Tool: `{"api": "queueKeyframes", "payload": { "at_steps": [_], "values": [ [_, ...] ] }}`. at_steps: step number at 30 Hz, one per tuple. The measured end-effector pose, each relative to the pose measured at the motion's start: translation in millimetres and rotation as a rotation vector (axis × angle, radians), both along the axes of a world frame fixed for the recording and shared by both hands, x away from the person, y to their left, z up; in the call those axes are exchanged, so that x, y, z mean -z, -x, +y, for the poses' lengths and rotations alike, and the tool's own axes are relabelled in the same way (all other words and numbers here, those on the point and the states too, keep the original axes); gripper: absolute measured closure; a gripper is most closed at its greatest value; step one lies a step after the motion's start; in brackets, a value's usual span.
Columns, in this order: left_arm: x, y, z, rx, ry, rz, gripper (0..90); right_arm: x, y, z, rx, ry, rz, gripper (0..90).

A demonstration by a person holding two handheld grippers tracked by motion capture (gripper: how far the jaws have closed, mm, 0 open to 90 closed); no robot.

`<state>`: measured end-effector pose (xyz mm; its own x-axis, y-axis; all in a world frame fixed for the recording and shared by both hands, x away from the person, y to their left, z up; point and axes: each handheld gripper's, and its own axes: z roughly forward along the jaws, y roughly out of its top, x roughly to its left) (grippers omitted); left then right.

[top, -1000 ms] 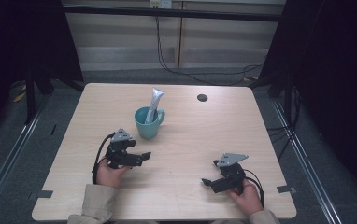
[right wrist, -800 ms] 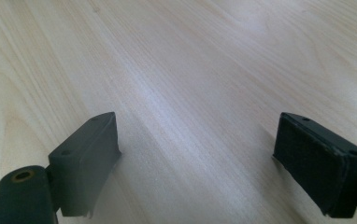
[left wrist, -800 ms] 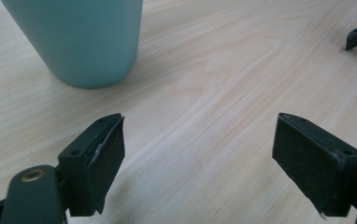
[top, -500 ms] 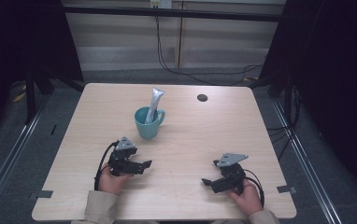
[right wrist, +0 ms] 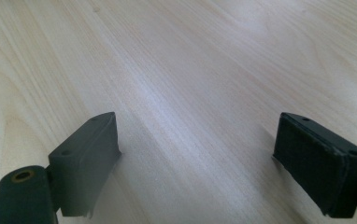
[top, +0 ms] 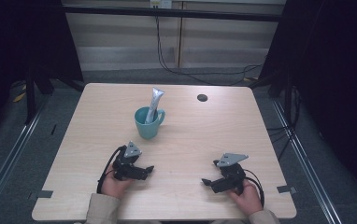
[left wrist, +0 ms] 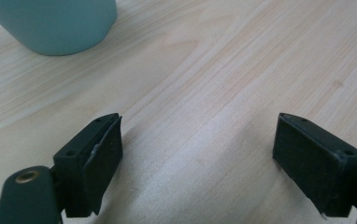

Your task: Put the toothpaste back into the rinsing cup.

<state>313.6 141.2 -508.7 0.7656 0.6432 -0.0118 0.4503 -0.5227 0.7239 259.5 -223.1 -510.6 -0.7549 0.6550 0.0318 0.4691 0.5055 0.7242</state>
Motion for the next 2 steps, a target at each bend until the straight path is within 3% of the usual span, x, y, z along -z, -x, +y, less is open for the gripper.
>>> {"api": "queueKeyframes", "payload": {
  "at_steps": [2],
  "values": [
    [0.0,0.0,0.0,0.000,0.000,0.000,15.4,0.0,-0.1,0.0,0.000,0.000,-0.001,13.1]
  ]
}}
